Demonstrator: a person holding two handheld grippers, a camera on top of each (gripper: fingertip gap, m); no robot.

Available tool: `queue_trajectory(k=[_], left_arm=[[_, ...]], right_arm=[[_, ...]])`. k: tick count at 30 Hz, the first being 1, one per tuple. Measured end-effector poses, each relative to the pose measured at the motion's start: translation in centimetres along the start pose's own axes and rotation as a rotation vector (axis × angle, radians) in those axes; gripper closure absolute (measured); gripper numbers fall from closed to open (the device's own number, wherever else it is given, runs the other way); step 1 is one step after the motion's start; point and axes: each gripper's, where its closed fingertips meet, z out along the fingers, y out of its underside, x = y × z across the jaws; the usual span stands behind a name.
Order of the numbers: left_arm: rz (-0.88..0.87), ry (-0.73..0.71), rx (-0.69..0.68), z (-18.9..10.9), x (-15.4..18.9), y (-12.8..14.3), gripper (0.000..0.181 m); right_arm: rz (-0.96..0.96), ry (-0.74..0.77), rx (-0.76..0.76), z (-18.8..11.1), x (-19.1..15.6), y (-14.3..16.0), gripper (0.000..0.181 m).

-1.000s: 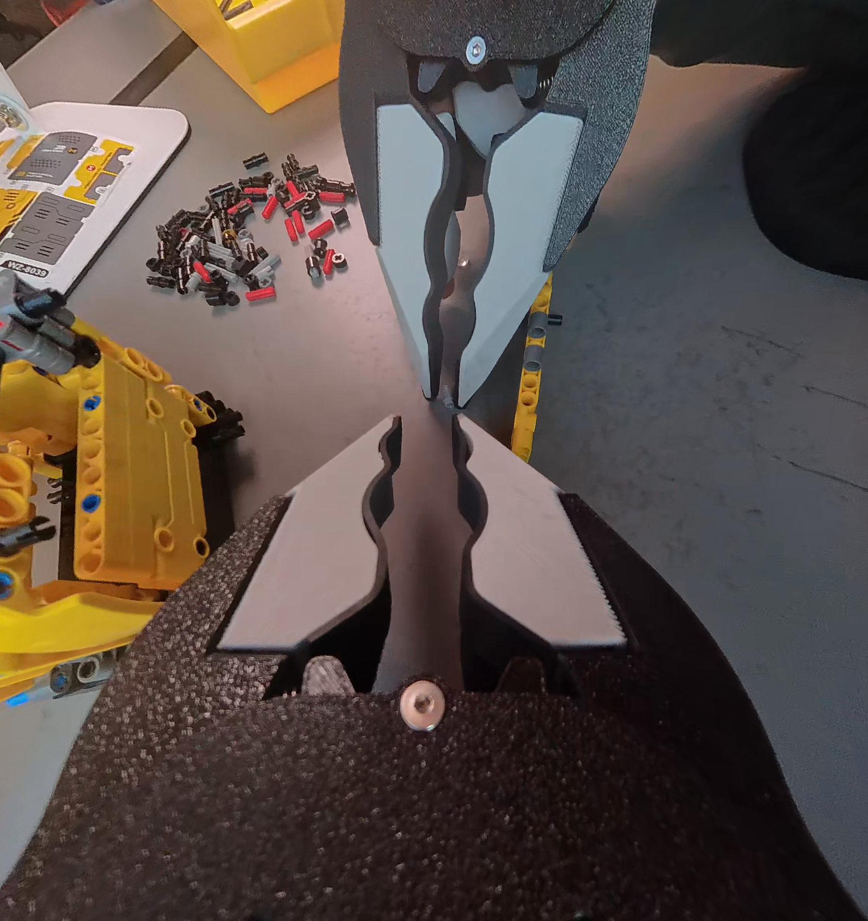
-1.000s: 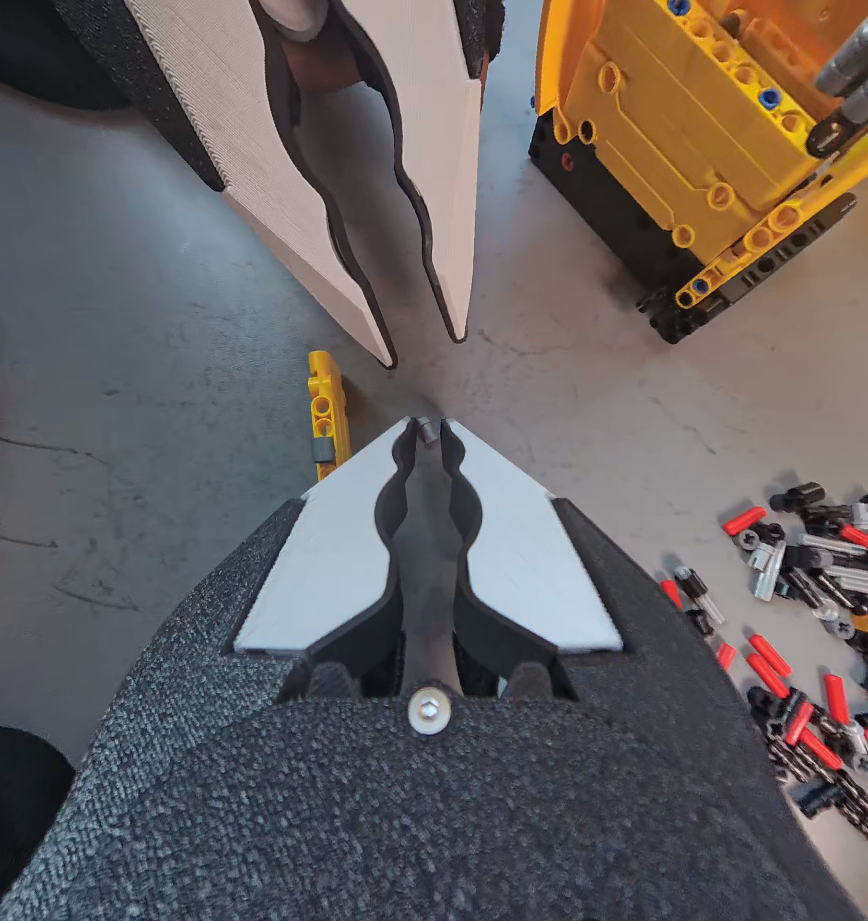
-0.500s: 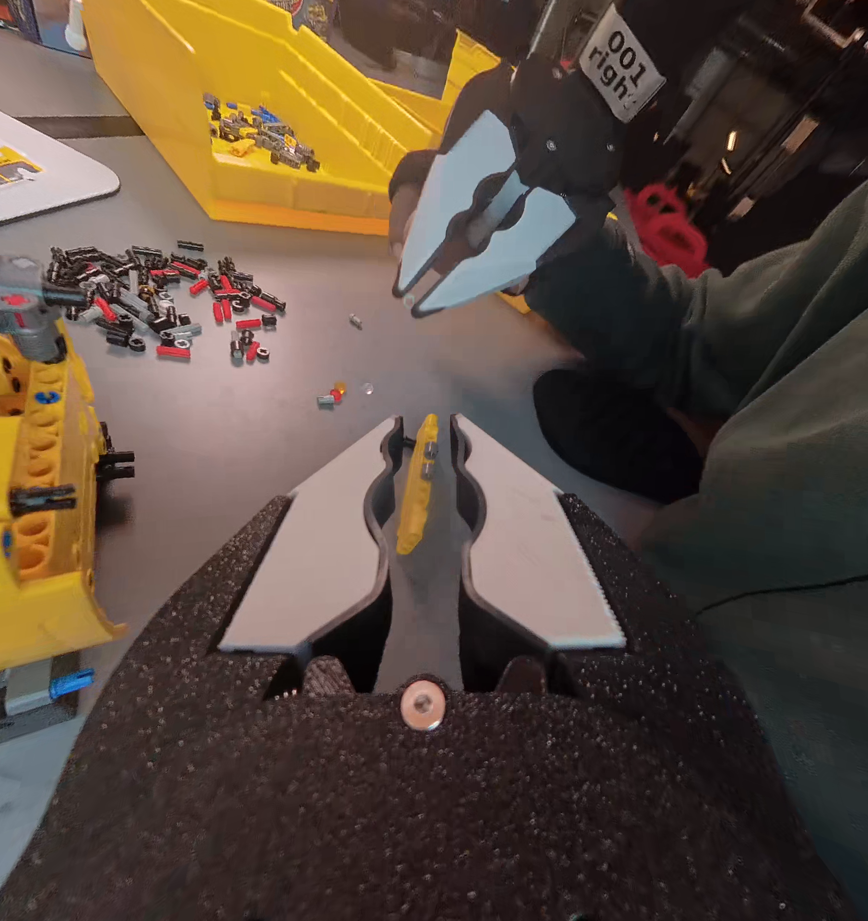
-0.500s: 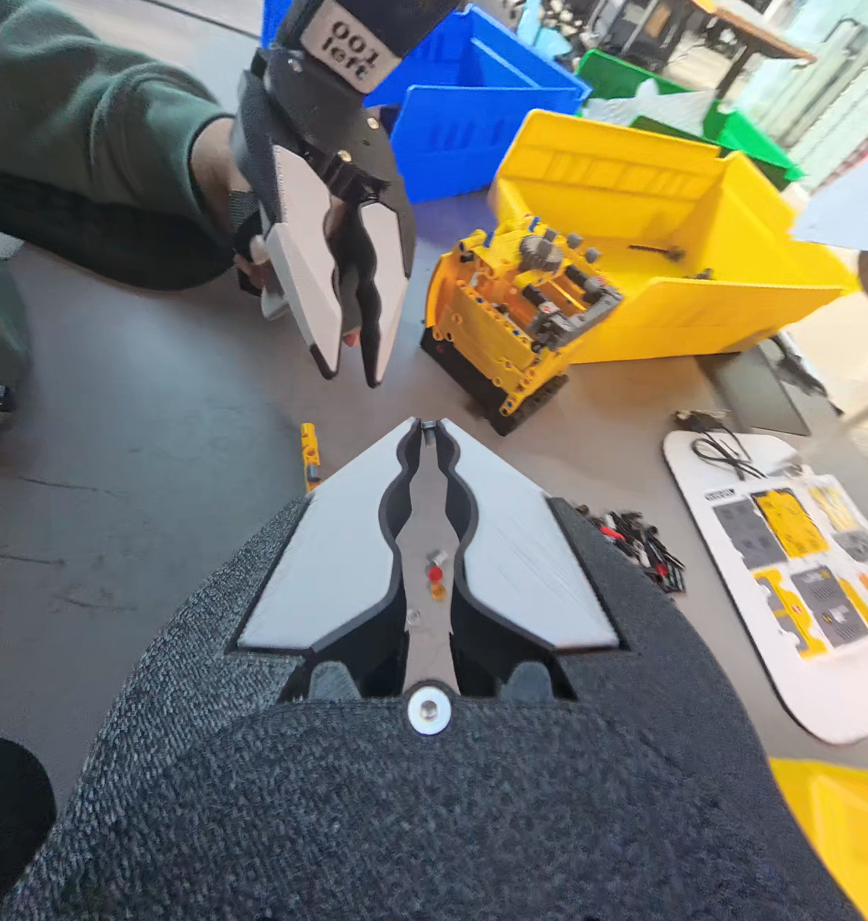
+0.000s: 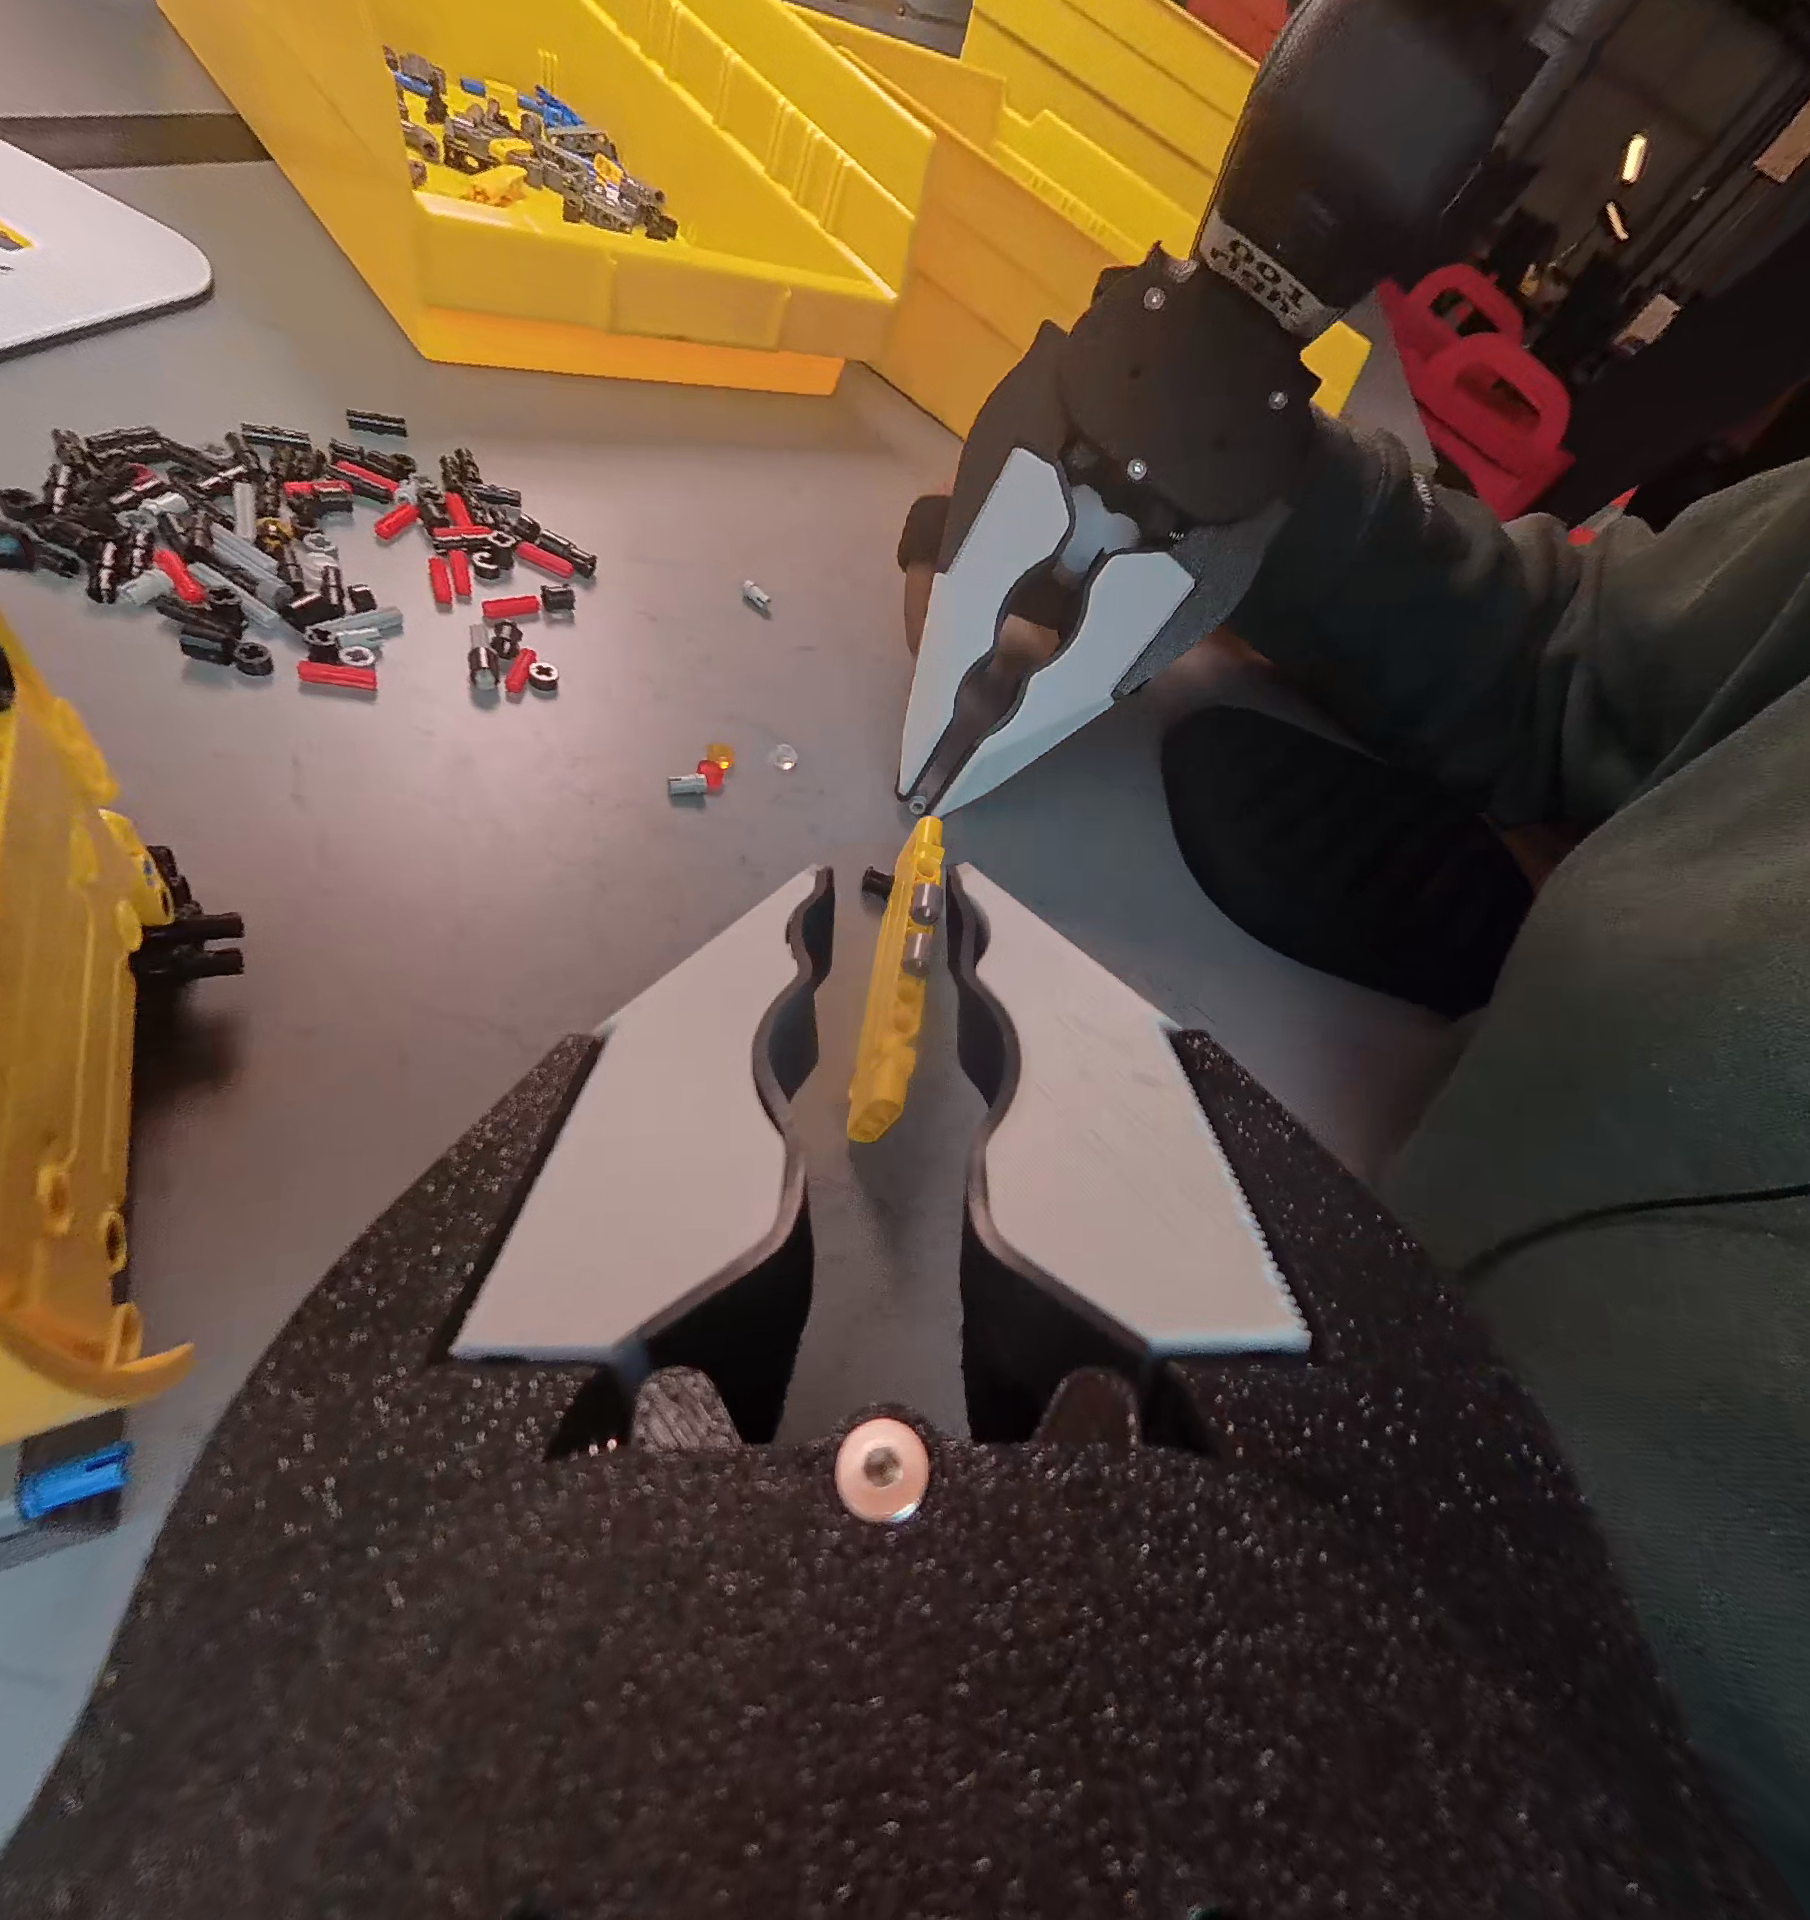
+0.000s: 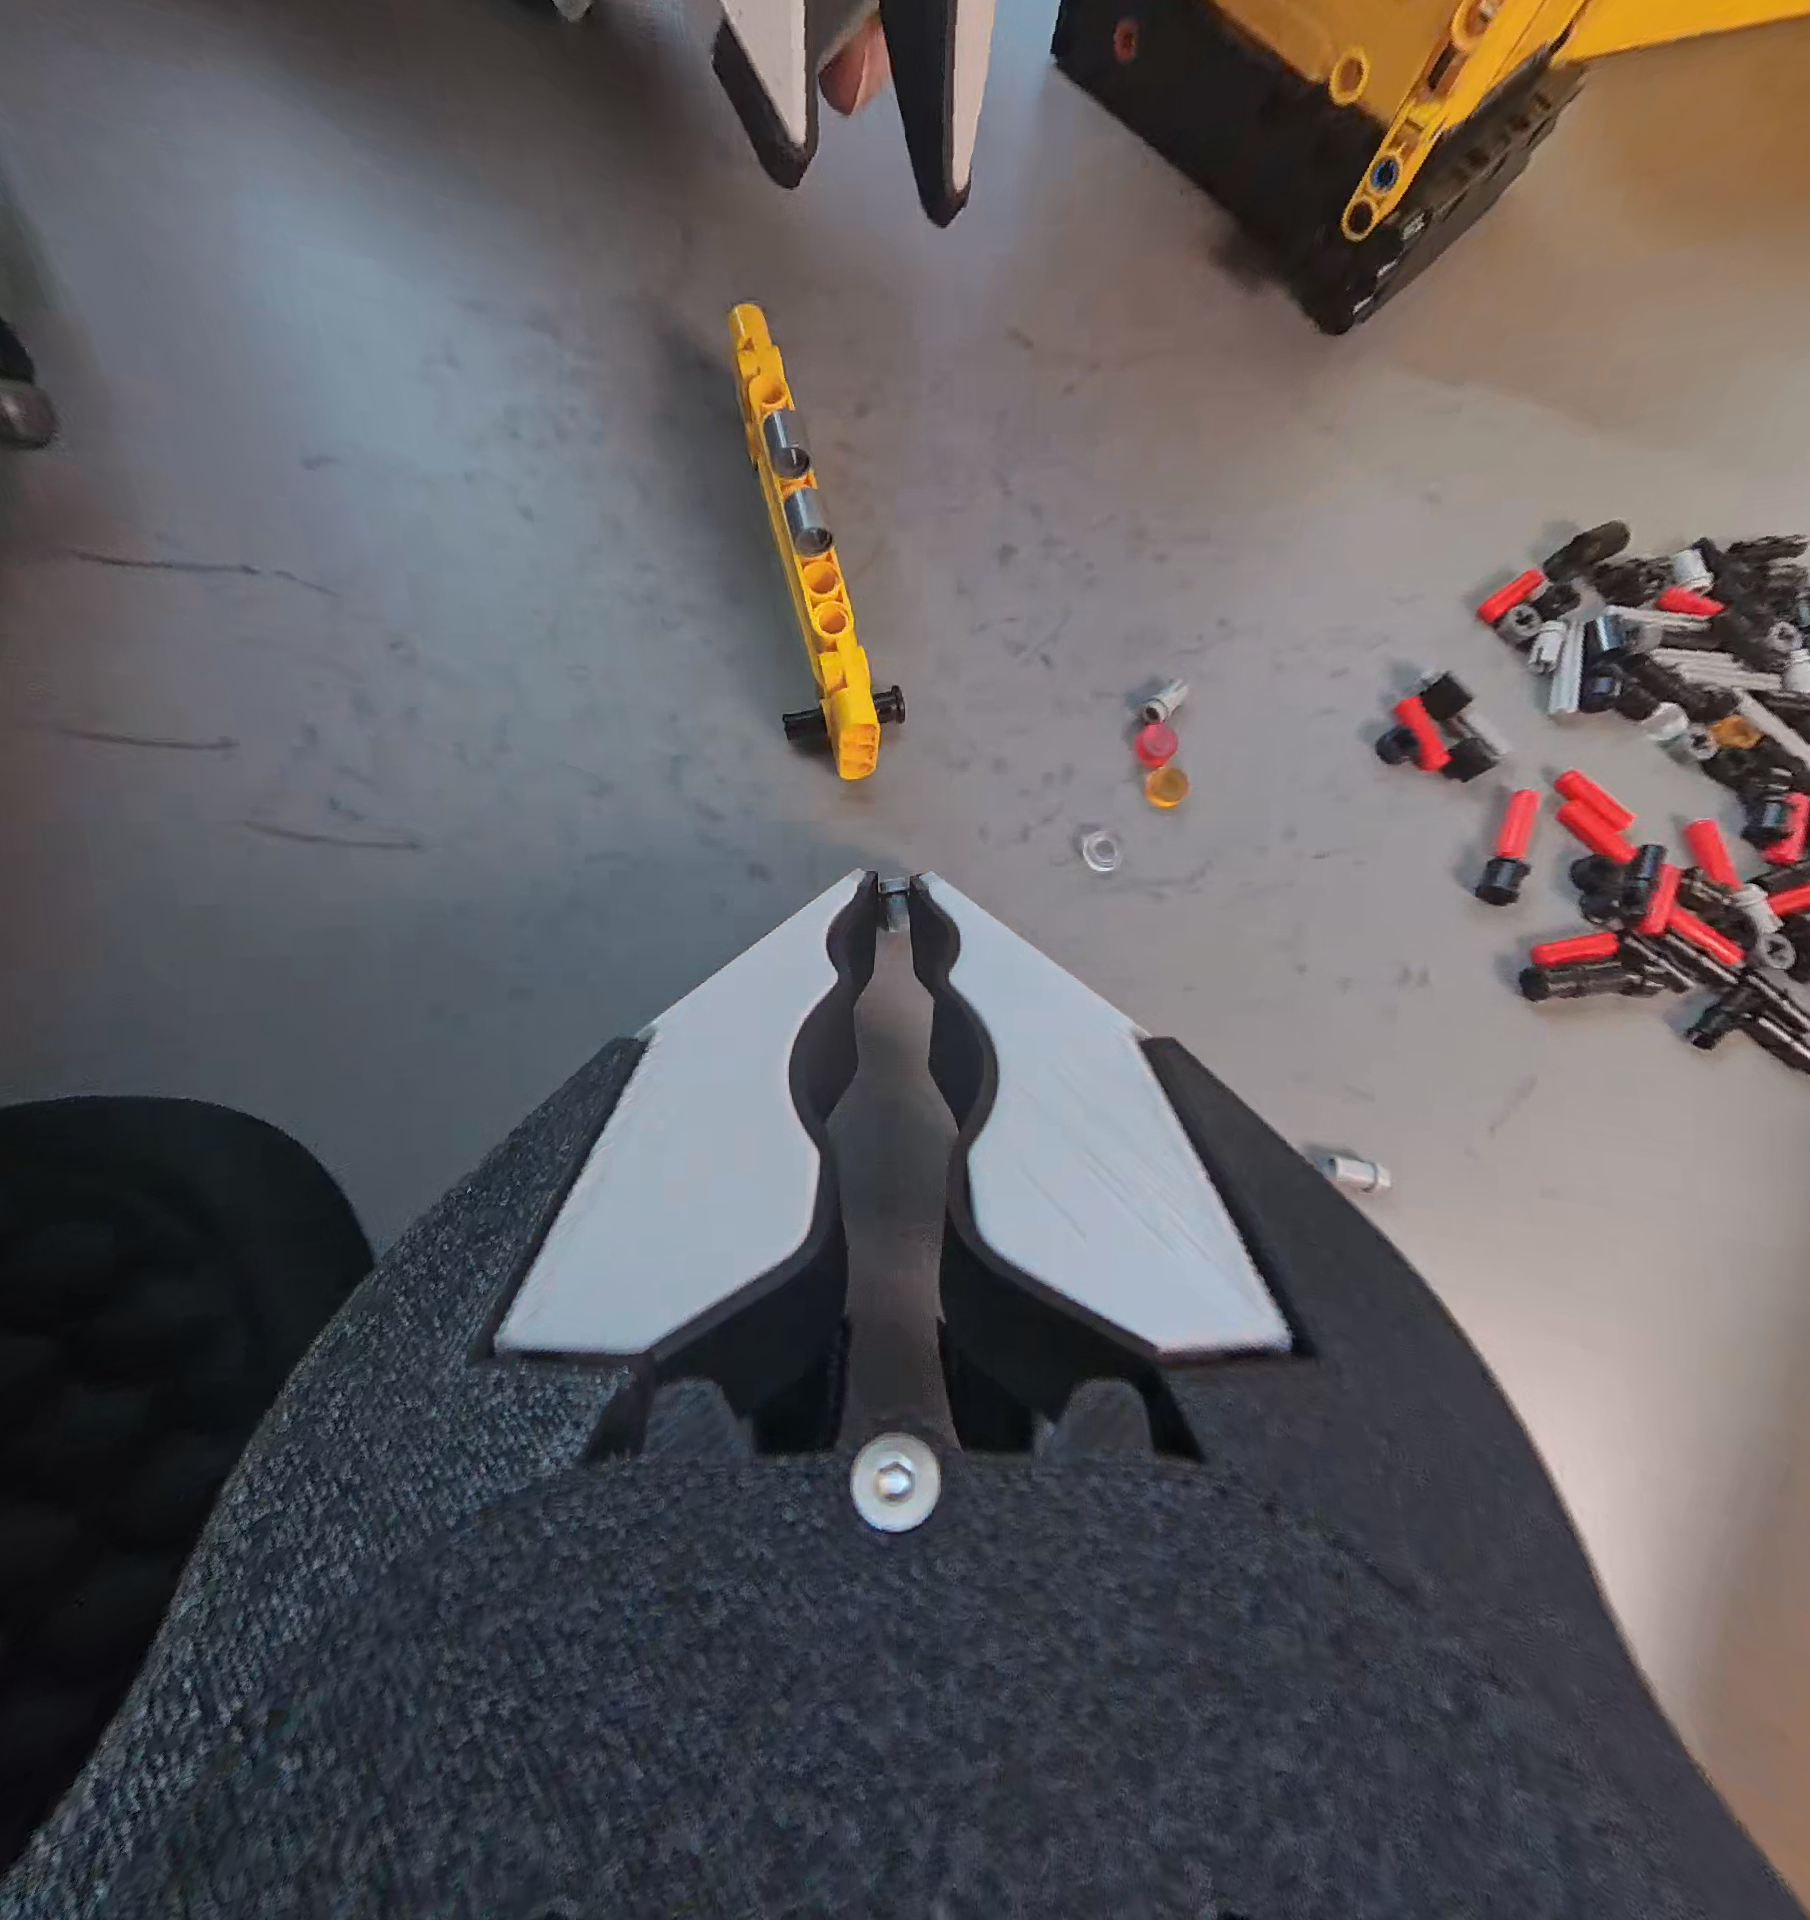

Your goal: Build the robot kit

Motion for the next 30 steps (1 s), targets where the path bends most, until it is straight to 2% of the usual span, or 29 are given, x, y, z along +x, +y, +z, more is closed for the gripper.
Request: queue_trajectory(k=[6,10,16,21,25,30], left_arm=[[0.078,-0.101,-0.038,-0.7,-1.4,0.6,0.160],[0.082,-0.101,-0.043,-0.7,-1.4,0.7,0.160],[0.077,-0.102,-0.044,-1.0,-1.5,0.8,0.160],[0.074,-0.097,-0.047,-1.0,-1.5,0.9,0.160],[0.087,-0.102,-0.058,-1.1,-1.4,1.1,0.160],[0.107,-0.115,-0.073,-1.2,-1.5,1.3,0.160]], right_arm=[[0.040,-0.019,0.008,0.1,0.1,0.1,0.171],[0.100,-0.028,0.058,-0.4,0.9,-0.8,0.165],[0.128,0.020,0.045,-0.2,2.5,-0.6,0.164],[0.154,0.071,0.025,0.2,4.1,-0.3,0.171],[0.147,0.031,0.014,-0.2,3.5,-0.1,0.173],[0.138,-0.104,-0.003,-1.5,0.7,0.3,0.172]])
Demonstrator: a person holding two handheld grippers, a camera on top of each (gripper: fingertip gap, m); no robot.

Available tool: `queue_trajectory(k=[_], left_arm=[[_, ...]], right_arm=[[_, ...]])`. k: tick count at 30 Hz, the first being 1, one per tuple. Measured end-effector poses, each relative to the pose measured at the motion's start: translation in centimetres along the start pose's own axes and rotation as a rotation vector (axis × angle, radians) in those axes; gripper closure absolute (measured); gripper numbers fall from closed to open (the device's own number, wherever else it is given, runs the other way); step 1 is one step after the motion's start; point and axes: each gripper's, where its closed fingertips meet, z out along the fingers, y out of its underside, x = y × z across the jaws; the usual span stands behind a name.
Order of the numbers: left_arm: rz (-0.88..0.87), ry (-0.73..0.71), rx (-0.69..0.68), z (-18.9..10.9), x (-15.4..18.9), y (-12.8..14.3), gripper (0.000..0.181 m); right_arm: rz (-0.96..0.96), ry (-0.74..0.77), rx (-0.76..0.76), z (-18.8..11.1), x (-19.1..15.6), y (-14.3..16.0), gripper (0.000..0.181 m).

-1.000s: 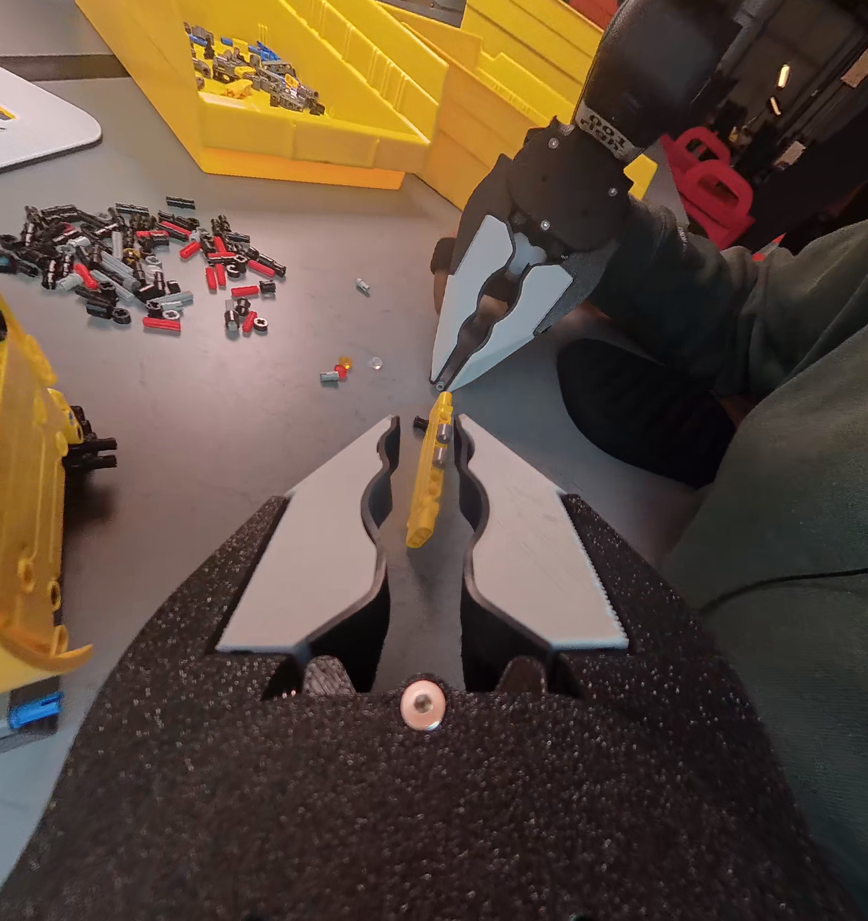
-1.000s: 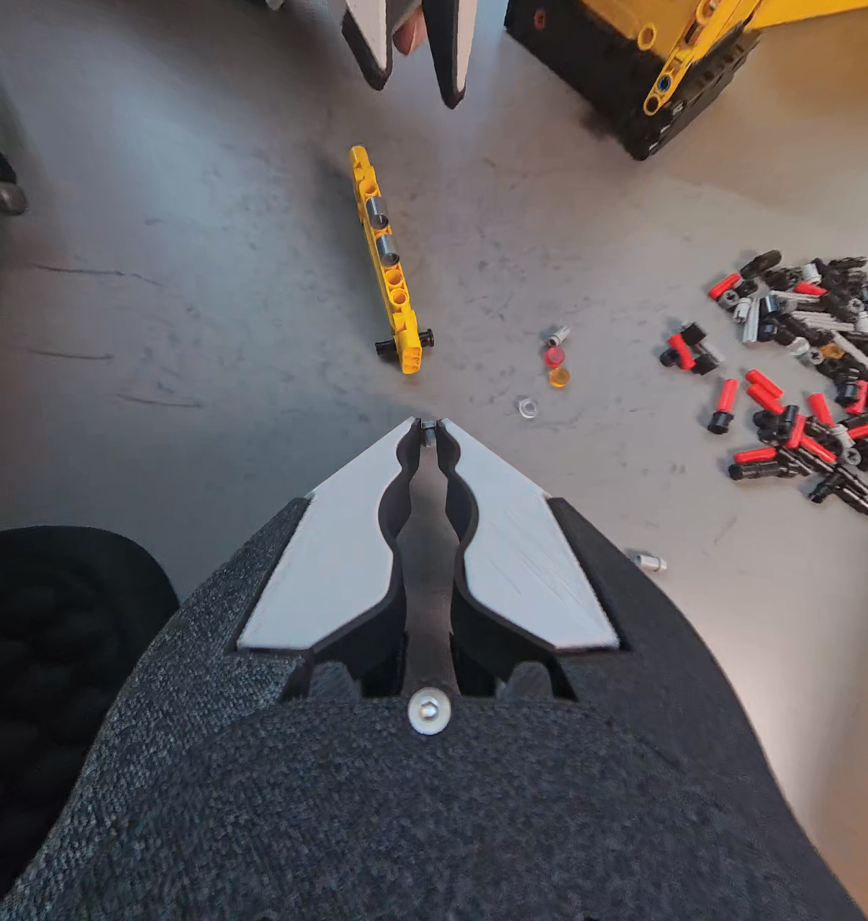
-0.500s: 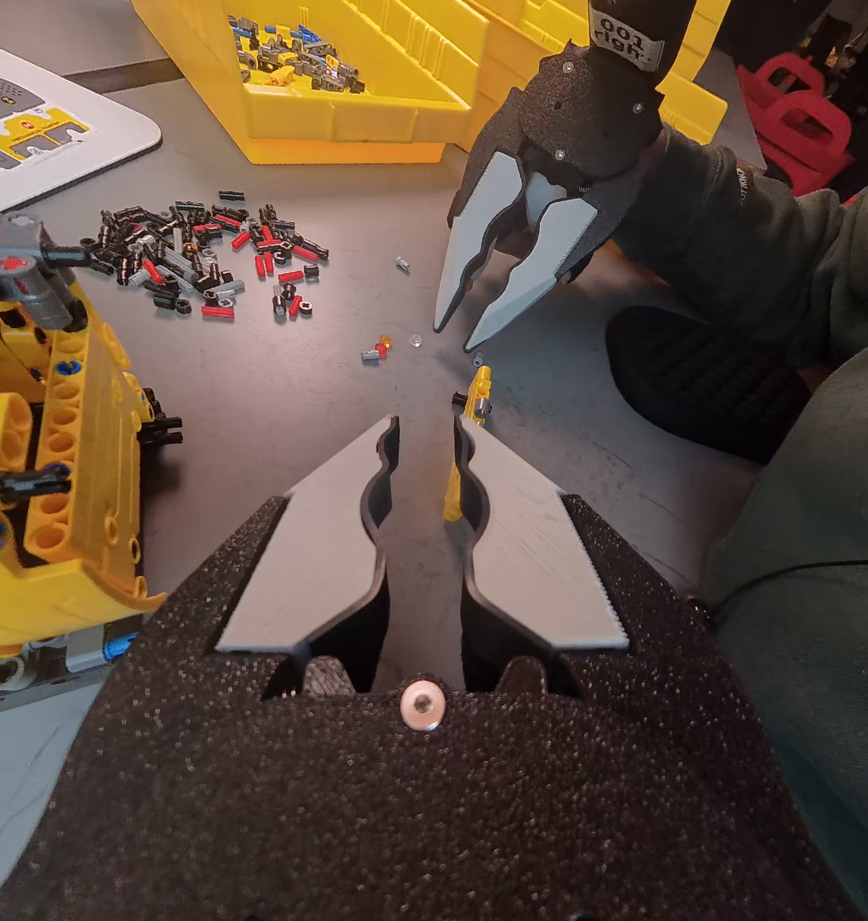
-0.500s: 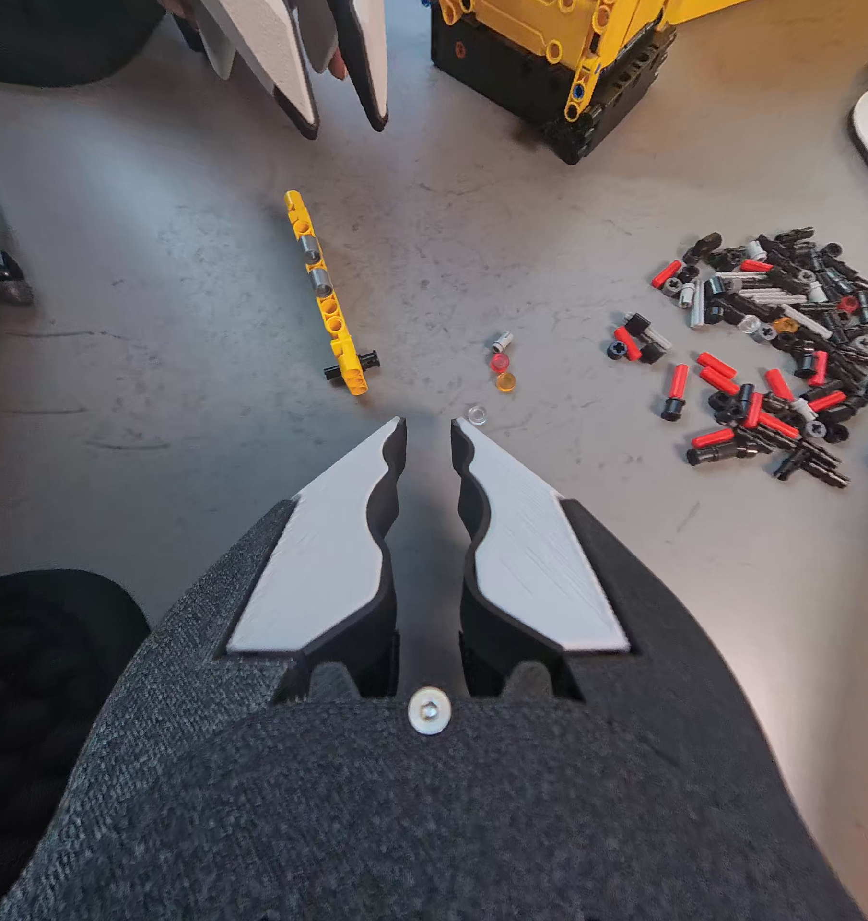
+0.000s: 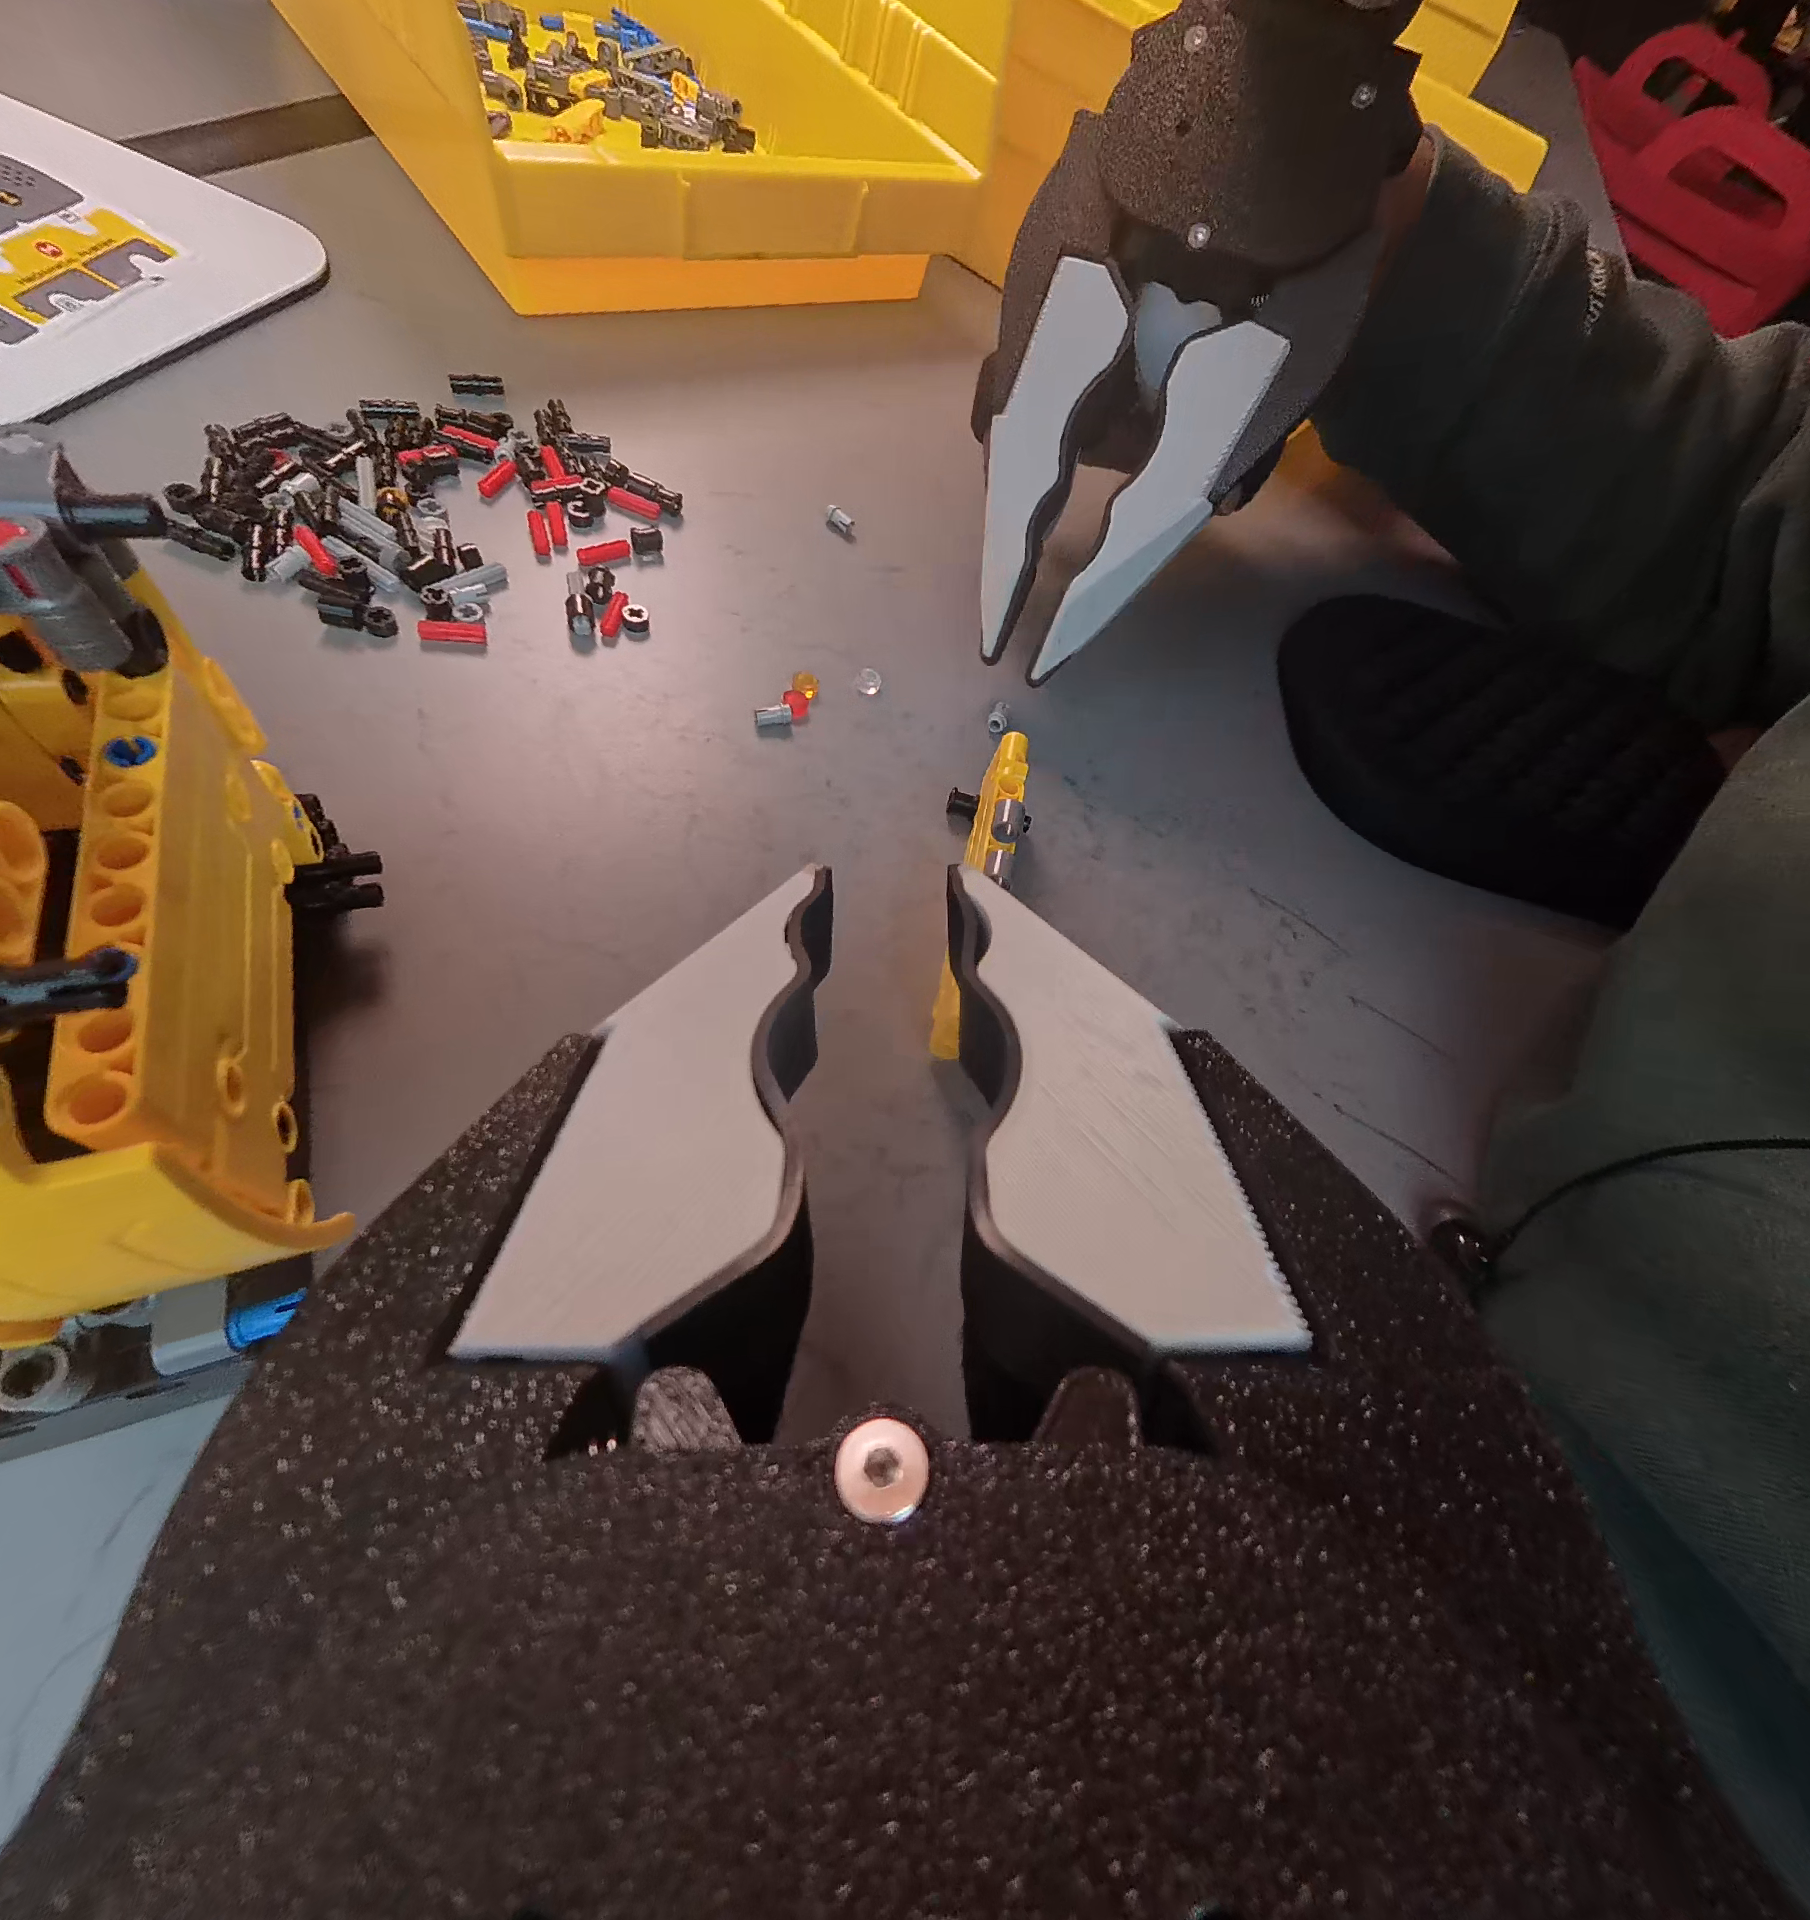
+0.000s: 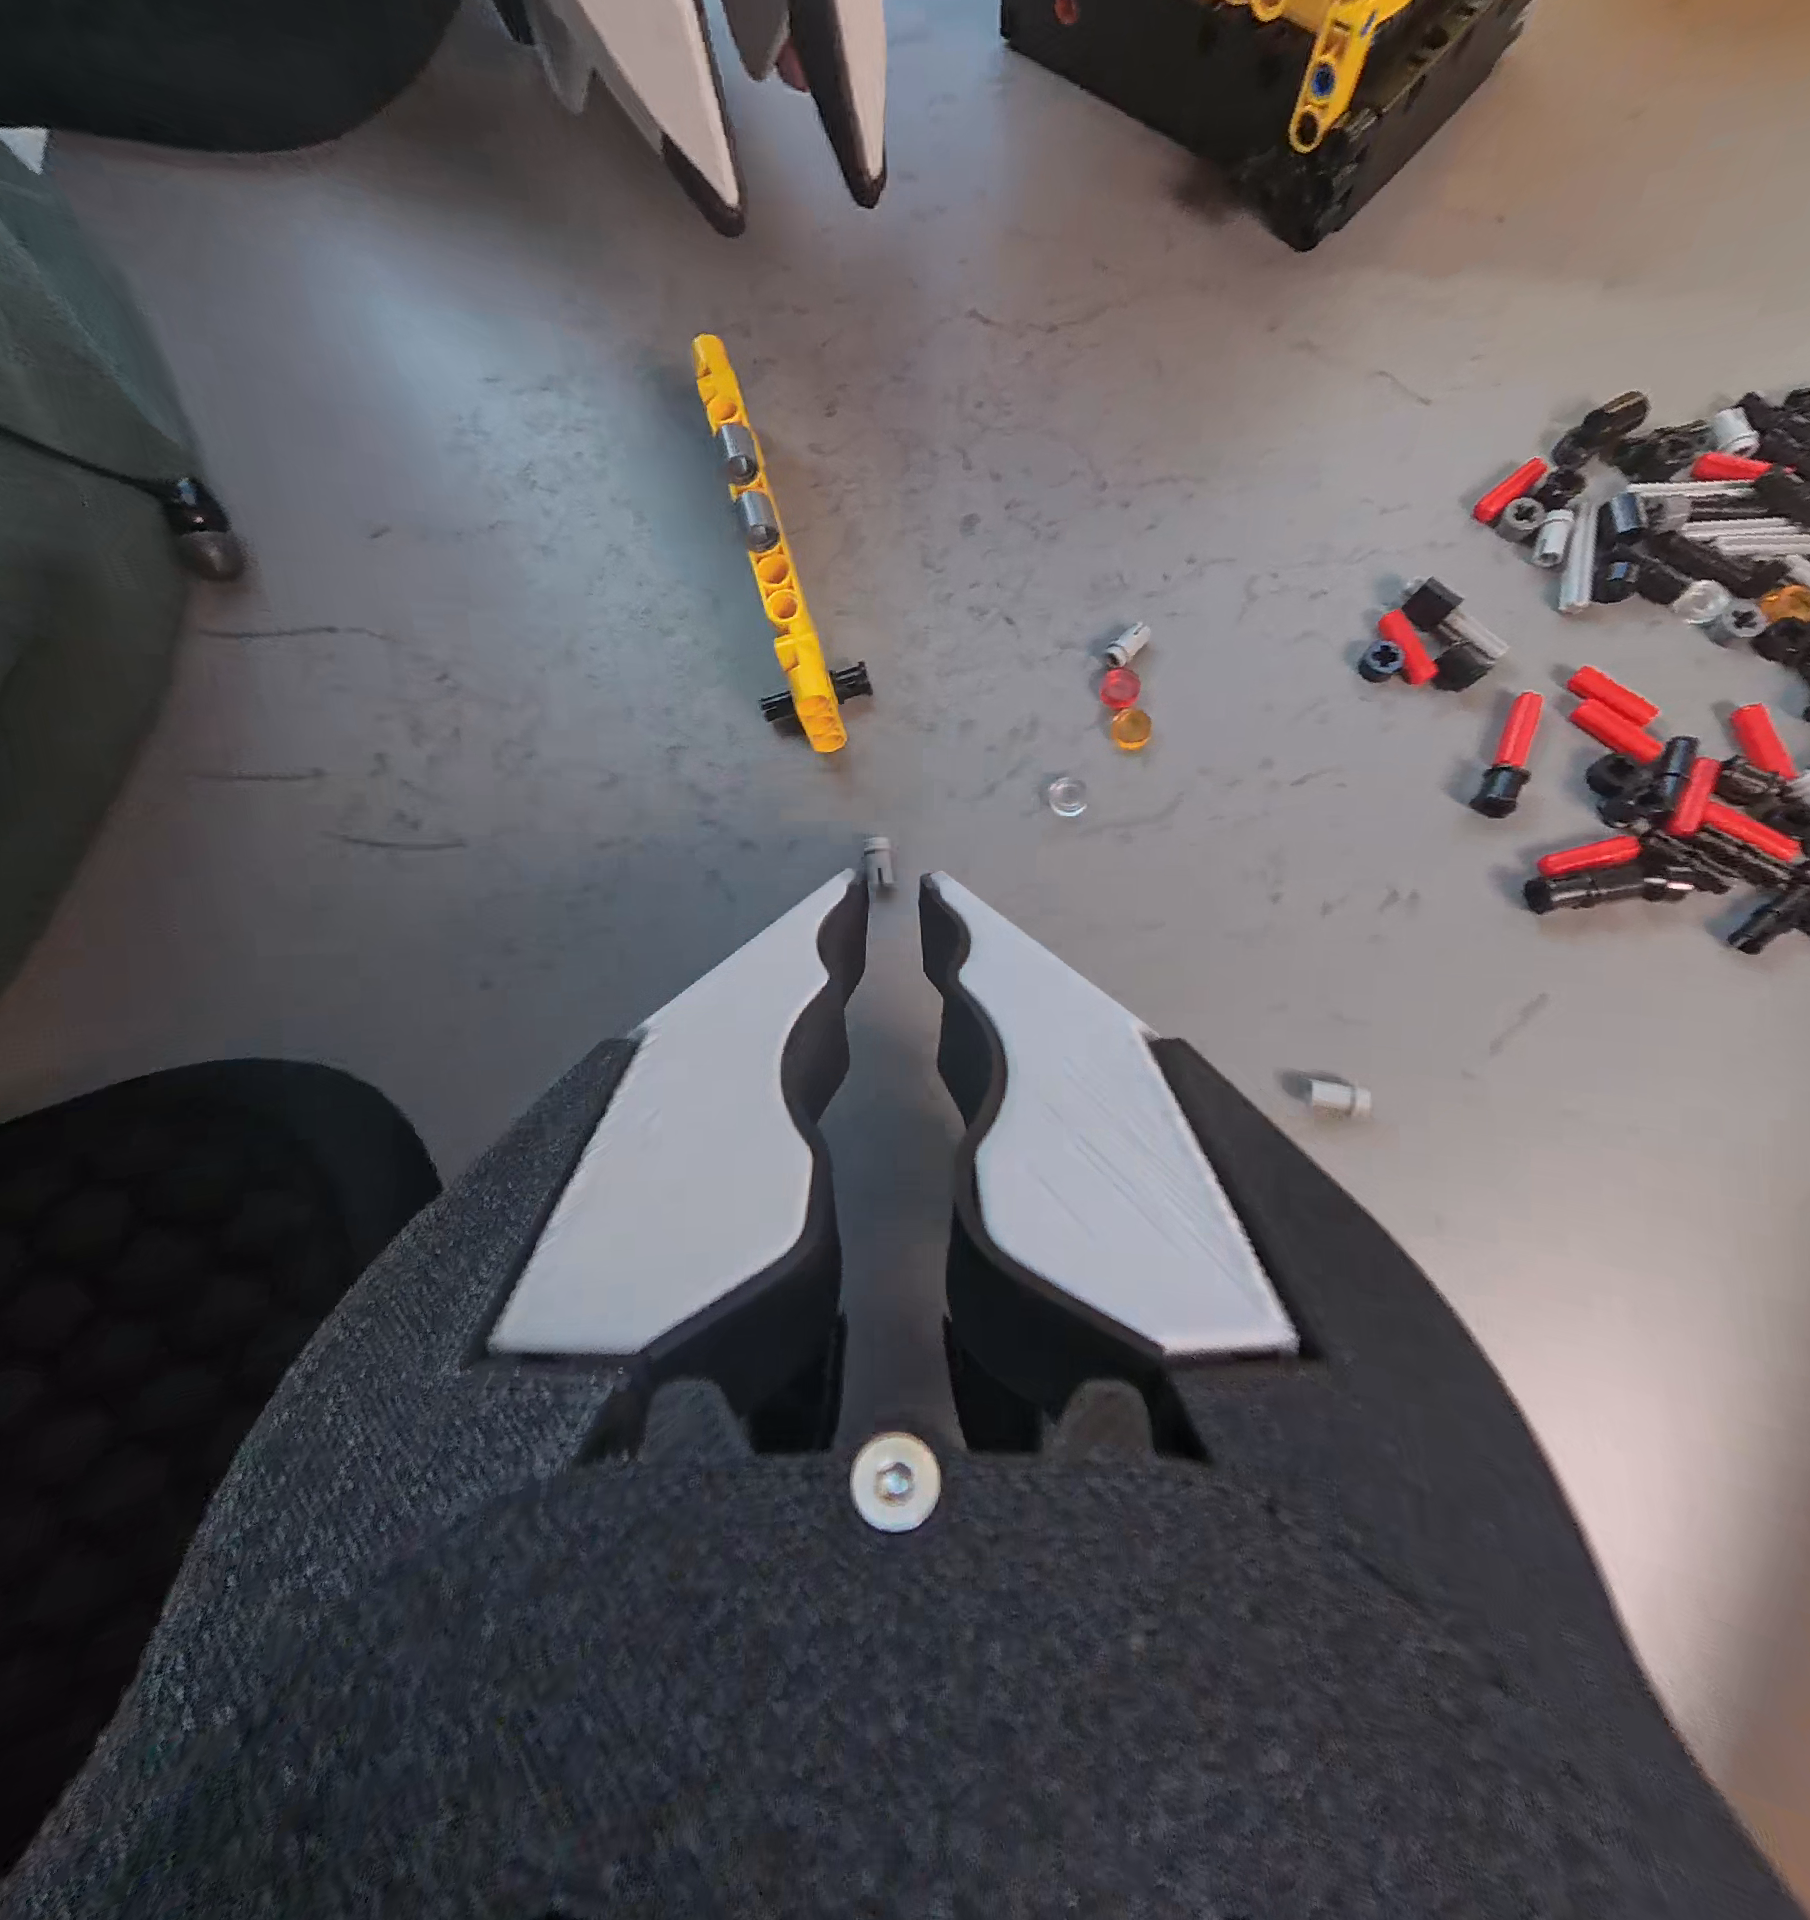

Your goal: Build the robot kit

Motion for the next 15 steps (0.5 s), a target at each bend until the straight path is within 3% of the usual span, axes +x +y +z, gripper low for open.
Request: queue_trajectory(k=[10,15], left_arm=[[-0.005,0.024,0.009,0.0,0.5,-0.2,0.160],[-0.114,0.200,0.108,0.1,3.6,-2.4,0.162]], right_arm=[[-0.054,0.004,-0.023,1.4,-0.8,0.1,0.177],[-0.185,0.053,0.193,-0.6,-2.7,-5.9,0.178]])
